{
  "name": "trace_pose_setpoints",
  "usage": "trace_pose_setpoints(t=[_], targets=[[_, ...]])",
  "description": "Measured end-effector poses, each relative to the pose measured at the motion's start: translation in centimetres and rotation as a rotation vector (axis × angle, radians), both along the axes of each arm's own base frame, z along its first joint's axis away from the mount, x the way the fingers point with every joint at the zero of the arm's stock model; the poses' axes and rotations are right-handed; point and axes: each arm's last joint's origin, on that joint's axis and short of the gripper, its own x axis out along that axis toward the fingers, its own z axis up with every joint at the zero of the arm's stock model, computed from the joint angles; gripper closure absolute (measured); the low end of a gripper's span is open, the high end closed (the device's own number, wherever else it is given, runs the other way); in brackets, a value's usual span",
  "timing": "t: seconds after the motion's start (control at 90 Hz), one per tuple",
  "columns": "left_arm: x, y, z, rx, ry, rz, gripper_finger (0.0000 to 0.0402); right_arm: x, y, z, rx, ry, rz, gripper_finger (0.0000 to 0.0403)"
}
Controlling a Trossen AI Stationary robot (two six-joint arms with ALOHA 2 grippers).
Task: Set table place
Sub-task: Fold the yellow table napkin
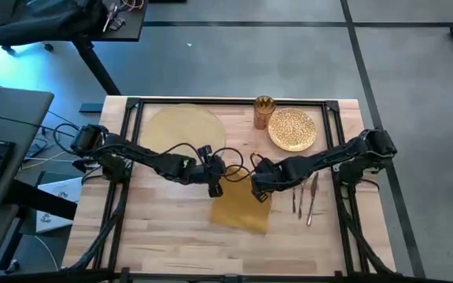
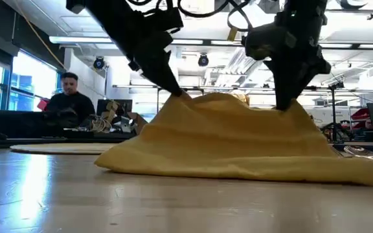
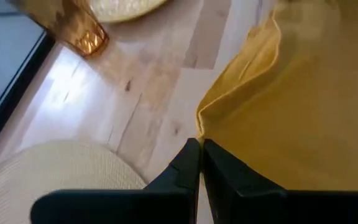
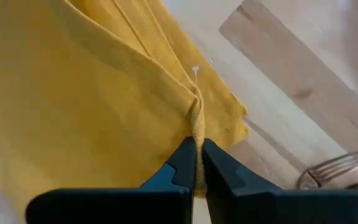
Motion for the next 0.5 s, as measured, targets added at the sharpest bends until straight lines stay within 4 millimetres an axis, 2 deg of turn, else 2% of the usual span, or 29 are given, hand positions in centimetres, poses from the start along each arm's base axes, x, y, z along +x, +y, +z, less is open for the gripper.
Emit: trace_pose_setpoints(t=[0.133,0.5], targets=[[-0.2,0.1,-0.7,-0.012,-0.03,-0.004,0.0401,-0.1,0.0,-0.1,0.003,0.01,-0.035,0.0403],[0.2,1.0,-3.8,-0.024,-0.021,0.003,0.0402,0.6,-0.4,-2.5,-0.001,0.117,-0.059,0.0403]])
